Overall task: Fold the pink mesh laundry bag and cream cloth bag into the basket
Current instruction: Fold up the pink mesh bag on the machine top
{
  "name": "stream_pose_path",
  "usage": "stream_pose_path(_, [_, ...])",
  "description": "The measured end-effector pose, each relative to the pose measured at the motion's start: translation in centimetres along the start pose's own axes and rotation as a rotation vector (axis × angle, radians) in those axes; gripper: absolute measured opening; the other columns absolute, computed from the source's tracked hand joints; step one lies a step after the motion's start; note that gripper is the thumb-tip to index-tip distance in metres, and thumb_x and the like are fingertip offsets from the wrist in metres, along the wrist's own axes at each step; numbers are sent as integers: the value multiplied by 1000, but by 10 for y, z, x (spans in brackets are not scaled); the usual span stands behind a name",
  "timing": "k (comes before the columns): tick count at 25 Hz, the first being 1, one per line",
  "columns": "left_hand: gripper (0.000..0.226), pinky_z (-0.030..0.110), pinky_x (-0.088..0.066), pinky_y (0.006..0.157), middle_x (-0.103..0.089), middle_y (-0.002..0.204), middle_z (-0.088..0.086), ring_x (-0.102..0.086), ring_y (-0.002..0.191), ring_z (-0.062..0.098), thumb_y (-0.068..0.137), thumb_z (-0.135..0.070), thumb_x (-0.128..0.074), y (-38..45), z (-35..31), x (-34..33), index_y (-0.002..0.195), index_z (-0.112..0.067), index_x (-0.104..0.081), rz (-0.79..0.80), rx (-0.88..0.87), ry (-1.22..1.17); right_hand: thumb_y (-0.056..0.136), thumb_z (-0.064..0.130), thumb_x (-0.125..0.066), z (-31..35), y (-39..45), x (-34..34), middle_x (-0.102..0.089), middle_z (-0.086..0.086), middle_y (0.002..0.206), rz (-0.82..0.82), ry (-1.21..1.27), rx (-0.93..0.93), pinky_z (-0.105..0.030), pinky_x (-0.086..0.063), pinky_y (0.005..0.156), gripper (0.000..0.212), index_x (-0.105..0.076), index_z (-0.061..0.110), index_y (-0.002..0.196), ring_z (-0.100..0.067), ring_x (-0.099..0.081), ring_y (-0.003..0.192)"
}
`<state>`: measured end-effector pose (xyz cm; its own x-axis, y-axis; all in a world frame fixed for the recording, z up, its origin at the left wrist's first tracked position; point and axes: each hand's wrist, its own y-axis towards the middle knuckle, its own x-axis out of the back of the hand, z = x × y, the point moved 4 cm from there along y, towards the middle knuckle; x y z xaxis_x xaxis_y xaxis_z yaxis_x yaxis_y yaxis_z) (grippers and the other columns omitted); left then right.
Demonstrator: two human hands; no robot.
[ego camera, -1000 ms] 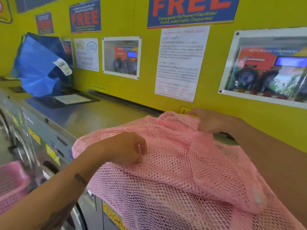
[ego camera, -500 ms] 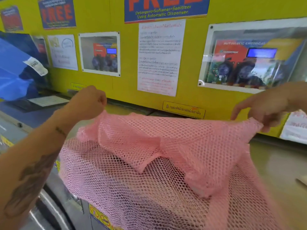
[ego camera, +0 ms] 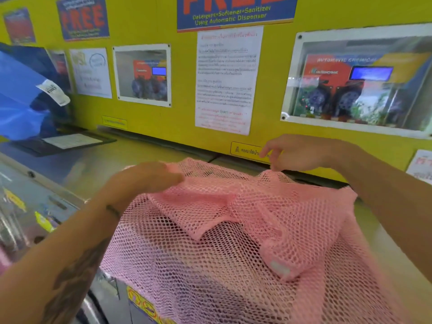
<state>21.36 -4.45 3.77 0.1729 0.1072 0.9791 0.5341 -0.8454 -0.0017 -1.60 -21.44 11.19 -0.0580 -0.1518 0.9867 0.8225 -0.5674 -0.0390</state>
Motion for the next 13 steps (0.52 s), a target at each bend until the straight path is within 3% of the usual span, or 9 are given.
stream_pose_path(3, [47, 36, -38, 107, -54, 142, 2, -50, 127, 21, 94, -33, -49, 9, -7, -14, 139, -19, -50, 14, -70, 2, 90, 10, -49, 37, 43, -20, -60, 1, 119, 0, -66, 70, -42, -53, 90, 40, -60, 21, 127, -22, -60, 105])
stream_pose_path(5, [43, 42, -40, 108, -57, 138, 1, -54, 122, 22, 91, -23, -50, 16, -5, -18, 134, -23, -55, -65, -73, -67, 93, 9, -44, 52, 72, -38, -60, -1, 132, 34, -126, 82, -35, -52, 91, 40, -63, 16, 126, -22, -59, 112])
stream_pose_path(7, [37, 30, -52, 78, -60, 115, -5, -63, 91, 16, 88, -7, -49, 18, -5, -14, 120, -21, -61, -149, -119, -292, 96, 8, -43, 67, 93, -52, -56, -3, 140, 29, -115, 106, -28, -44, 92, 39, -62, 13, 129, -22, -54, 123])
stream_pose_path(9, [26, 20, -42, 52, -56, 85, -7, -53, 62, 13, 82, 3, -46, 15, -3, -5, 88, -18, -60, -231, -210, -594, 96, 7, -44, 82, 113, -56, -53, -4, 143, -28, 33, 111, -32, -44, 96, 41, -58, 13, 135, -24, -53, 125])
stream_pose_path(11, [30, 17, -27, 43, -37, 66, -7, -35, 54, 11, 74, 10, -43, 12, 5, 6, 67, -18, -39, -258, -303, -828, 93, 8, -48, 94, 127, -56, -55, -3, 139, -3, 243, 69, -42, -50, 93, 44, -56, 16, 136, -24, -57, 115])
stream_pose_path(13, [35, 20, -21, 42, -32, 61, -7, -29, 51, 9, 67, 12, -41, 10, 16, 17, 64, -22, -32, -261, -359, -1003, 88, 6, -49, 103, 132, -61, -57, -5, 136, 151, 271, 45, -41, -50, 90, 46, -59, 19, 131, -19, -56, 106])
